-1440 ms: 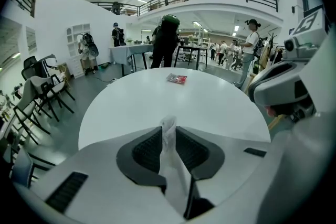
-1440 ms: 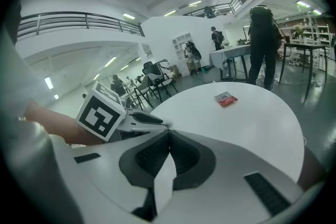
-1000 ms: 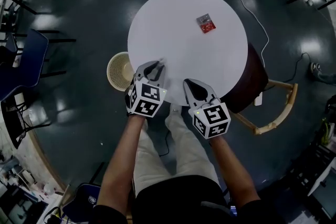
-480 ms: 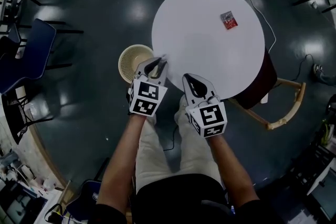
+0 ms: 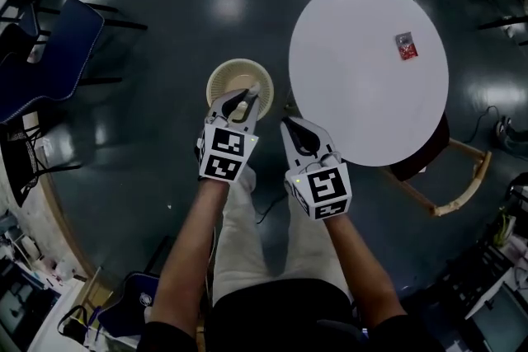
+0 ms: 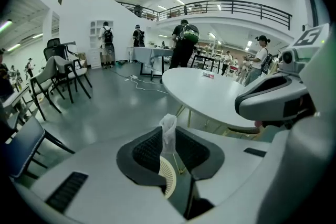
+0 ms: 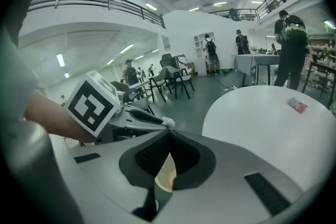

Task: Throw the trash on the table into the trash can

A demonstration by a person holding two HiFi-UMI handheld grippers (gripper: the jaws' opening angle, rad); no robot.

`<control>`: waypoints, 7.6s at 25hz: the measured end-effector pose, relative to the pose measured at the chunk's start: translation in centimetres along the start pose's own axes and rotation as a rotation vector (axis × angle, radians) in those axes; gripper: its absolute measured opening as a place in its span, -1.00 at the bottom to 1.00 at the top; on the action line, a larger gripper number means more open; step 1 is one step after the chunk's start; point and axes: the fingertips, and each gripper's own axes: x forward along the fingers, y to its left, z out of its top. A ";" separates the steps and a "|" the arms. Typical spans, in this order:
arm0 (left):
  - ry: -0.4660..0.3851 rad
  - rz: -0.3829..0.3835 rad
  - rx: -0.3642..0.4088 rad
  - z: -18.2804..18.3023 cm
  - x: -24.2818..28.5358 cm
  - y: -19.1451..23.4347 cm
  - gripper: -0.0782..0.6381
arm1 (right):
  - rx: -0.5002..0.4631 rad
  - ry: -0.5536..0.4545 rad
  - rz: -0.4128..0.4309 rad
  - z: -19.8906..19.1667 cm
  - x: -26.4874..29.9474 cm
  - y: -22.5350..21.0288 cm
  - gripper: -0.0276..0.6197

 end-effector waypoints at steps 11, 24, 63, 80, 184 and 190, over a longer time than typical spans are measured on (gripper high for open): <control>0.071 0.005 -0.031 -8.1 3.4 6.8 -0.53 | 0.000 0.074 0.079 -4.3 8.3 4.6 -0.86; 0.160 -0.041 -0.034 -18.6 11.2 8.9 -0.53 | 0.039 0.163 0.064 -13.4 14.5 4.0 -0.86; 0.176 -0.075 -0.054 -21.9 14.2 12.0 -0.19 | 0.086 0.174 0.054 -14.6 17.9 3.5 -0.86; 0.030 -0.046 -0.088 -11.3 4.1 10.7 -0.74 | 0.051 0.123 0.048 -6.7 12.8 5.4 -0.86; -0.224 -0.227 0.061 25.4 16.8 -24.3 -0.74 | 0.020 0.197 -0.360 1.6 -7.7 -43.5 -0.75; -0.233 -0.229 0.056 25.8 16.9 -24.0 -0.74 | 0.012 0.184 -0.368 1.7 -7.9 -43.2 -0.78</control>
